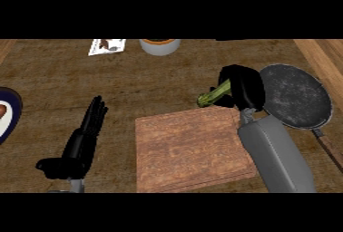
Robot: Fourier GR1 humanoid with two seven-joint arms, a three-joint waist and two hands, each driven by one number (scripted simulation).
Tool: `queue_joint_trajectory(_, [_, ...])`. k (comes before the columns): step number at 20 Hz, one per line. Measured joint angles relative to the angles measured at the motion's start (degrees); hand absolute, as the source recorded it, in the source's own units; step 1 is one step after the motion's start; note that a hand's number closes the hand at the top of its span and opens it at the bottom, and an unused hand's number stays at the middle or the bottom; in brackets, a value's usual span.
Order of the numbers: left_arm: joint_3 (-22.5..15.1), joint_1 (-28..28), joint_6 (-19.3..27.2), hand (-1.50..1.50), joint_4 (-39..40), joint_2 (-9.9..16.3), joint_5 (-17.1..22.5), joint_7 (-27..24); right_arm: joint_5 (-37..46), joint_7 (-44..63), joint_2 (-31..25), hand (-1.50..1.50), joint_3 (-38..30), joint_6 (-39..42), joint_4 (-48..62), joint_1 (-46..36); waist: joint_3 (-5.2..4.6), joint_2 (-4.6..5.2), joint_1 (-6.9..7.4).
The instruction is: Pick the squash from the cutting board and place it in the pan
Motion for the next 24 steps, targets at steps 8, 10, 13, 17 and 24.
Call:
queue_joint_trajectory(8, [-1.83,-0.52,-1.18,0.00,-1.72,-0.38,-0.72,0.82,1.59,13.64,0.45,1.50,-3.04,-0.18,-23.00,11.59,0.17,1.32,2.92])
queue_joint_trajectory(10, [-1.98,-1.53,-1.26,0.00,-0.87,-0.92,-1.05,0.94,1.24,13.71,0.05,1.50,-4.98,-1.62,-24.36,13.50,0.18,1.58,3.55])
queue_joint_trajectory(13, [-1.81,-2.73,-1.00,0.00,0.72,-1.72,-1.68,0.04,0.25,11.32,-2.36,1.50,-8.91,-4.02,-24.08,15.48,0.20,1.83,4.11])
queue_joint_trajectory(17, [-1.69,-3.07,-1.95,0.00,0.31,-1.40,-1.62,0.53,-0.26,5.85,-6.61,1.50,-14.08,-8.52,-19.65,16.25,0.24,2.03,4.69])
queue_joint_trajectory(24, [-2.30,-3.47,-1.70,0.00,1.43,-2.72,-2.46,0.04,-4.15,-5.38,-12.50,1.50,-23.56,-20.15,-4.59,11.92,0.28,2.26,5.31])
